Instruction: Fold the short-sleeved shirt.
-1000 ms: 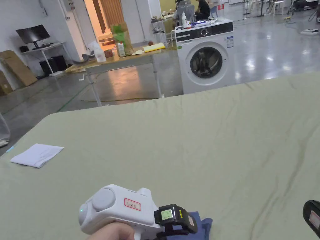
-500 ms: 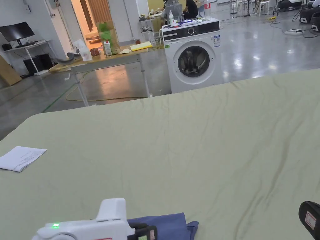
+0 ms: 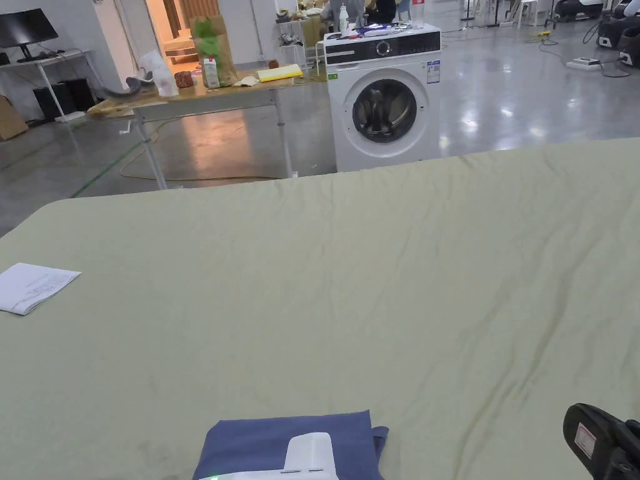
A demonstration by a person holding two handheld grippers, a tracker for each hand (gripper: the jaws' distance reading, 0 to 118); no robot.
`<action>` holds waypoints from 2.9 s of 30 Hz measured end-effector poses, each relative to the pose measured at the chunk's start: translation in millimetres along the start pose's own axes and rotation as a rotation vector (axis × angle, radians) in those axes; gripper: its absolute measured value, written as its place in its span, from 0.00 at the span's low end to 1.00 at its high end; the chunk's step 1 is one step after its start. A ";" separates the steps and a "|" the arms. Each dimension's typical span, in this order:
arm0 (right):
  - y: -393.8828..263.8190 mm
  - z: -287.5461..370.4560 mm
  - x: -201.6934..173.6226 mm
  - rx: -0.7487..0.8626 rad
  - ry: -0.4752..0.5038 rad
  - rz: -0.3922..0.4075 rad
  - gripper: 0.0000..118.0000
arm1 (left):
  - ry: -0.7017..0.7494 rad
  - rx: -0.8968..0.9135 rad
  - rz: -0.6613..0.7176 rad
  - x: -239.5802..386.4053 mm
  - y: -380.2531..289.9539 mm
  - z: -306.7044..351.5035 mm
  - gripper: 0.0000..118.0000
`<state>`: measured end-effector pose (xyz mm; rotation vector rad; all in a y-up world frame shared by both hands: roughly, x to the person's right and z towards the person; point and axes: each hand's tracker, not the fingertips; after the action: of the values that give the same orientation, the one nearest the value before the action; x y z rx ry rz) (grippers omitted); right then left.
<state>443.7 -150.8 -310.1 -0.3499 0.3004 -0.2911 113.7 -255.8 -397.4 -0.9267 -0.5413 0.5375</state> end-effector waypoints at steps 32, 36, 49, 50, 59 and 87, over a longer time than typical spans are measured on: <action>0.9 31.6 -57.1 0.526 -0.332 0.218 0.00 | 0.789 1.072 -0.437 -8.3 -34.3 223.8 0.00; 11.3 8.2 -66.7 0.327 -0.050 0.173 0.00 | 0.758 0.971 -0.455 -21.3 -36.7 235.3 0.00; -95.9 -207.9 -59.5 -0.785 0.234 -0.008 0.00 | 0.622 0.668 -0.283 -82.5 -35.2 243.3 0.00; -95.7 -208.3 -53.6 -0.765 0.286 -0.079 0.00 | 0.535 0.594 -0.218 -95.4 -25.8 243.3 0.03; -95.6 -202.2 -47.6 -0.750 0.315 -0.068 0.00 | -0.243 0.052 0.351 -224.1 25.8 169.7 0.73; -36.8 -129.5 -49.4 -0.504 0.294 -0.201 0.00 | -0.075 0.023 0.141 -160.3 97.9 182.6 0.13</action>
<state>346.8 -205.3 -400.6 -0.8405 0.6327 -0.4656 -141.5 -202.3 -422.9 -0.9305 -0.5389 0.7068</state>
